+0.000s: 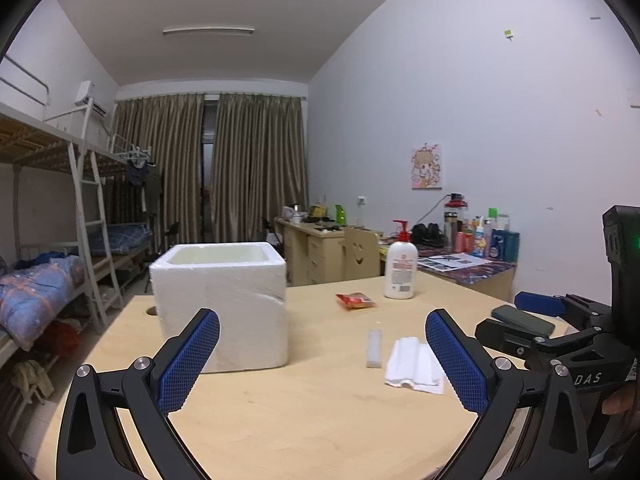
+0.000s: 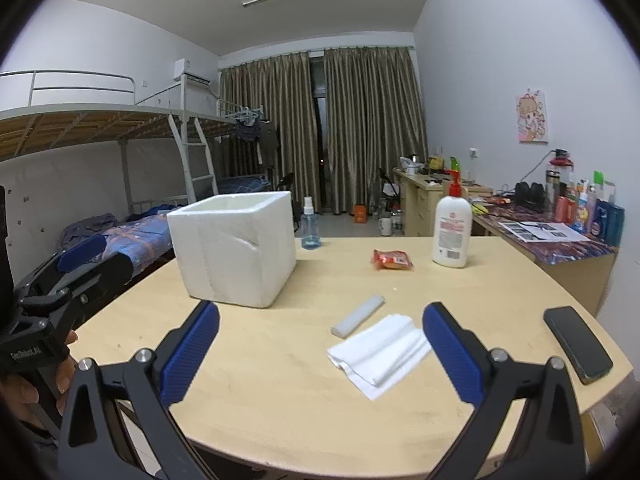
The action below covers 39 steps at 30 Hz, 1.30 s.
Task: Organize soft objects
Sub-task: 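Withdraw both tools from the box back toward the table items, then reach the left gripper to the white foam stick while the right tool approaches the white cloth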
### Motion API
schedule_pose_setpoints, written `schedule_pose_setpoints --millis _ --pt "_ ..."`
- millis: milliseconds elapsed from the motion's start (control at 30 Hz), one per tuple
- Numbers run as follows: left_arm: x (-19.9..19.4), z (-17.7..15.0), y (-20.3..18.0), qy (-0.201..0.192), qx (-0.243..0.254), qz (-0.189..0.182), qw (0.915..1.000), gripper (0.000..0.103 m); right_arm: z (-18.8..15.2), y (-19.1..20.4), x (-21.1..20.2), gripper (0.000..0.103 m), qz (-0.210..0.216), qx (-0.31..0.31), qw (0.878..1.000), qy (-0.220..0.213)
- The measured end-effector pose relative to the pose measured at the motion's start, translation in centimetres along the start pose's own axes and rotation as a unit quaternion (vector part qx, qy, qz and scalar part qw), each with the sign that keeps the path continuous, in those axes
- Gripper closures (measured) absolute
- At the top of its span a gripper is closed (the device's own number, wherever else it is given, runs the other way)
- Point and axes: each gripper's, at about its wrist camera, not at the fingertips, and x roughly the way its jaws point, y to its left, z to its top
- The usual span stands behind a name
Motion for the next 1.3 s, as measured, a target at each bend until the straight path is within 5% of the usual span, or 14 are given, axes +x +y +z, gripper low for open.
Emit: schedule_pose_setpoints --millis 400,1300 --pt "0.8 -0.6 -1.4 0.016 0.003 -0.026 0.9995 0.000 -1.0 -0.9 -0.1 0.000 -0.009 0.013 1.000 0.007" --pt "9.2 -1.9 -1.9 0.086 0.003 -0.073 0.9936 0.000 -2.5 -3.8 2.3 0.000 -0.028 0.047 0.997 0.051"
